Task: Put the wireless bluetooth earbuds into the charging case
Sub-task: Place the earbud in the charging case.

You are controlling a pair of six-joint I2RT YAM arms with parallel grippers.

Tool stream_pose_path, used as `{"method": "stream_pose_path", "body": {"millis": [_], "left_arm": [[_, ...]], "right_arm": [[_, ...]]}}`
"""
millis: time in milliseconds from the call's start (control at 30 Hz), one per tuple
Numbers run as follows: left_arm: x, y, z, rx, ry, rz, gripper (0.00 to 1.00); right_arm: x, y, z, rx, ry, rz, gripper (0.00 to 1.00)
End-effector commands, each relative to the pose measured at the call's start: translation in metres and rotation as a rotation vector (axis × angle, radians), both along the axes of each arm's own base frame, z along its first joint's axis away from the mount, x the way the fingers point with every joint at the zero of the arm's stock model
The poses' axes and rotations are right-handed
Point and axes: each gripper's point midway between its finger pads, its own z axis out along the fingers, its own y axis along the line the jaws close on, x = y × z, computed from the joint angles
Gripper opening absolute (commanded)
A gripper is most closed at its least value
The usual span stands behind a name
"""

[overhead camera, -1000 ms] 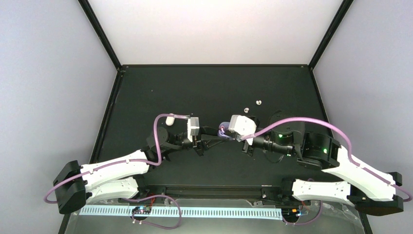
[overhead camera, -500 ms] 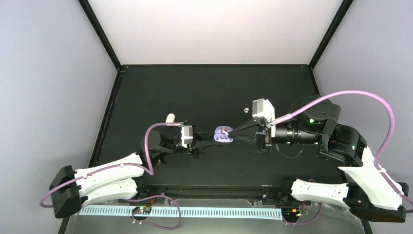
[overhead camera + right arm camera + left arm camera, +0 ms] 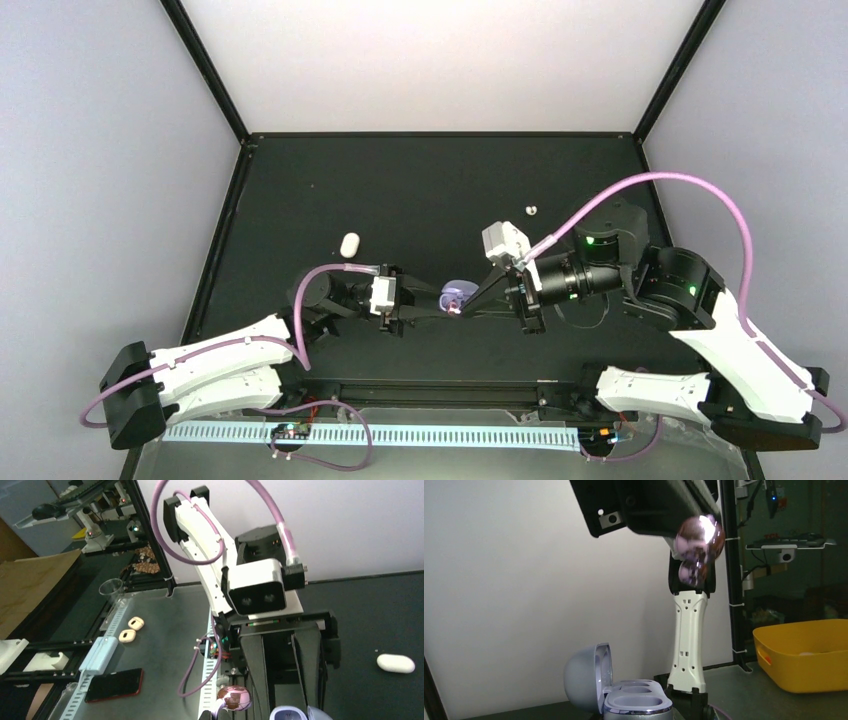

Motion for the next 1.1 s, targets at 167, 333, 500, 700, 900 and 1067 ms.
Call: {"method": "stream_pose_path", "body": {"millis": [167, 333, 500, 700, 900, 1067], "left_arm": [[-0.013, 0.007, 0.026, -0.053, -0.077, -0.044, 0.02], [-0.014, 0.005, 0.031, -0.053, -0.059, -0.058, 0.02], [-0.017, 0.005, 0.033, -0.060, -0.057, -0.077, 0.01], [-0.021, 0.004, 0.034, -0.065, -0.046, -0.101, 0.02], [-0.023, 0.005, 0.036, -0.073, -0.033, -0.116, 0.02], [-0.024, 0.005, 0.038, -0.083, -0.029, -0.122, 0.02]], "right_arm": [[0.010, 0.000, -0.031, -0.089, 0.002, -0.041, 0.01], [0.013, 0.002, -0.037, -0.103, -0.002, -0.050, 0.01], [0.016, 0.003, -0.035, -0.091, -0.020, -0.061, 0.01], [0.020, 0.005, -0.026, -0.037, -0.051, -0.081, 0.01], [0.019, 0.009, -0.023, -0.008, -0.050, -0.068, 0.01], [0.018, 0.010, -0.021, 0.004, -0.041, -0.062, 0.01]]}}
